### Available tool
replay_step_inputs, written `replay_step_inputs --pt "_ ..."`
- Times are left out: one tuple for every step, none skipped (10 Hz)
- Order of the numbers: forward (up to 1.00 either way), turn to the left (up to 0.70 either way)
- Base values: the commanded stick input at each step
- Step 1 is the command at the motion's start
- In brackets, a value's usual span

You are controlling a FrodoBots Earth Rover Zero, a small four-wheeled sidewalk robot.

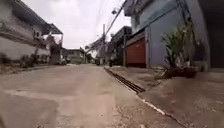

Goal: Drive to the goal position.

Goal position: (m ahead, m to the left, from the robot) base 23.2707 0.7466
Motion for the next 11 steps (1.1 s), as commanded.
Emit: replay_step_inputs --pt "0.85 0.29" --pt "0.85 0.34" --pt "0.85 0.34" --pt "0.85 0.12" --pt "0.85 0.0" --pt "0.85 0.0" --pt "0.85 0.0" --pt "0.85 0.0" --pt "0.85 0.0" --pt "0.85 0.0" --pt "0.85 0.0"
